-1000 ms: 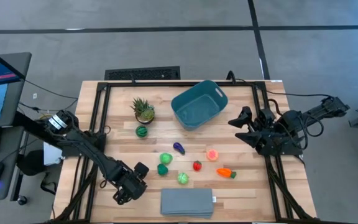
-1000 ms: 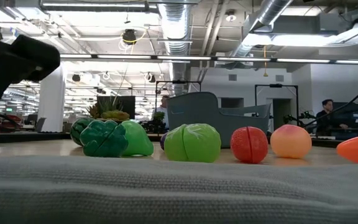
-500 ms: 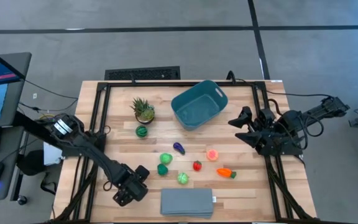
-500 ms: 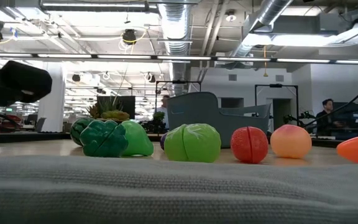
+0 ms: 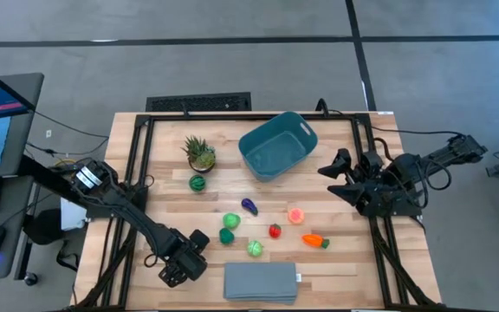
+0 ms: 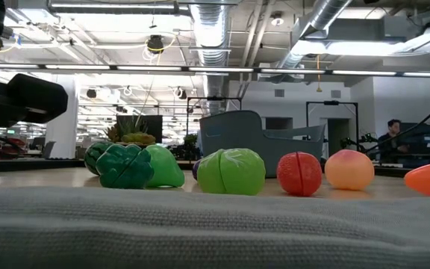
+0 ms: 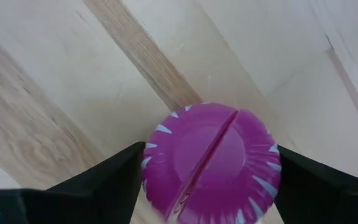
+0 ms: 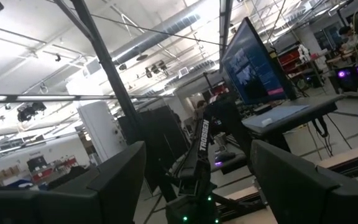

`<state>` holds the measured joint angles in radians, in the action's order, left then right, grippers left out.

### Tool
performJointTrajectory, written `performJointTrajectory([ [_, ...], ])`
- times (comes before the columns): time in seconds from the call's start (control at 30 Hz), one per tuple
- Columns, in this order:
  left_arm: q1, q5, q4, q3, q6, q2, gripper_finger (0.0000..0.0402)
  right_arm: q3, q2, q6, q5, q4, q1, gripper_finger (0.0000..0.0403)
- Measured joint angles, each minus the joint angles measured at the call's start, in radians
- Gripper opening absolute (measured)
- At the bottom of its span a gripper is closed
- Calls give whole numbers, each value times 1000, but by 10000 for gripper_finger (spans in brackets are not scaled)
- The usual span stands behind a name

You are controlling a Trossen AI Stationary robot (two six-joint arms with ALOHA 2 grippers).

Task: Pick and placing Produce into tupperware
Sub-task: Put the onion into the bin

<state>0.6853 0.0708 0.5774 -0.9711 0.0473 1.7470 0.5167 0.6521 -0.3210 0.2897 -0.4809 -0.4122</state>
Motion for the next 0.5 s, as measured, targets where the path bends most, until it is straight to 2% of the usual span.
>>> performJointTrajectory([
  [0.27,-1,-1,4,0,18,0,241,0,0,0,0,2,0,313],
  [0.5,-16,2,6,-6,61,1,253,0,0,0,0,3,0,313],
])
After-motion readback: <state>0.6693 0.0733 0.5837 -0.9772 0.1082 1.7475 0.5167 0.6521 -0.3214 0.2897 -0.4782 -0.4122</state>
